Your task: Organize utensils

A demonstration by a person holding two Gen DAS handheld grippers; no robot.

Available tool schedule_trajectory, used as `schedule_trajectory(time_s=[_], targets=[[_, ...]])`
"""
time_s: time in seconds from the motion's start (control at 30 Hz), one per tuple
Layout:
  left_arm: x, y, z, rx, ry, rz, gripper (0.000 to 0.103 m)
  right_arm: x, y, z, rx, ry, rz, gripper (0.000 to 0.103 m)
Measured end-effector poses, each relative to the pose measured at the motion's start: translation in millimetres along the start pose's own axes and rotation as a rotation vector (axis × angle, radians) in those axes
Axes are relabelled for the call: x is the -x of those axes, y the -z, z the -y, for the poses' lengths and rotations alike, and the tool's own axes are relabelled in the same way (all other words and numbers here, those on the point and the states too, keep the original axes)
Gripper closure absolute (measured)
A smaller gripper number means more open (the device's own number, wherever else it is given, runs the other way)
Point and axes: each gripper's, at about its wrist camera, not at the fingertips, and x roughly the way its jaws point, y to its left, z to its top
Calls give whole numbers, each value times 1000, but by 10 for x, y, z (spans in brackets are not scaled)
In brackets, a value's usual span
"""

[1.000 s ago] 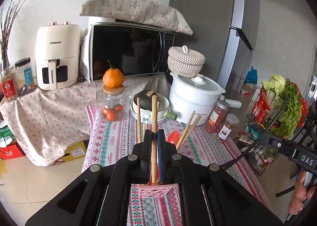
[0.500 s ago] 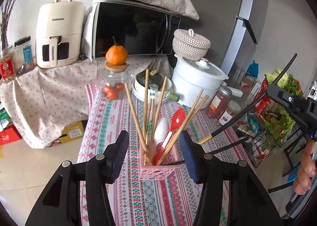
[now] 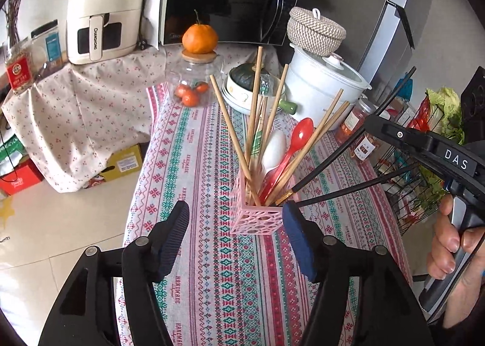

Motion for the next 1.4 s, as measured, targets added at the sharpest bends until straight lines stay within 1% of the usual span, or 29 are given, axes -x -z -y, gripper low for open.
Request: schedule_trajectory(time_s=[0.07,0.13,0.2,0.3,0.4,0.57,0.73,0.77,0.83,0.9,0.97,1.0,1.1,1.23,1.33,1.4], targets=[[7,2,27,-4,-14,11,25,-19,-8,49,-36,-26,-10,91],[13,7,51,-2,-46,17,21,28,-23,109,-78,-55,-6,70],[13,17,60,6,-60,16,20,125,-39,147,-104,-70,21,63],[-2,44,71,27,-62,2,18,294,-66,218,-125,-61,54,61],[1,76,103,40,-71,-6,18,469,-63,292,-142,-38,84,53],[28,118,195,22,-94,3,17,701,18,417,-166,-8,102,45],[75,170,271,23,-112,-2,17,846,148,494,-163,57,73,40],[94,180,291,23,-112,-3,17,882,180,497,-153,80,65,39],[148,213,345,15,-124,-2,16,963,258,500,-129,127,51,33],[239,263,410,6,-135,14,16,1058,349,511,-110,175,36,29],[346,320,490,-15,-140,30,12,1165,444,516,-98,231,19,26],[405,352,532,-25,-144,40,12,1218,493,525,-96,258,14,23],[592,452,668,-56,-146,63,9,1414,634,527,-99,329,10,6],[855,548,862,-104,-146,116,5,1692,812,394,-58,397,14,0],[1004,599,965,-119,-146,156,4,1839,911,296,-25,438,25,0],[1046,629,1015,-121,-140,164,3,1872,951,266,-18,456,18,0]])
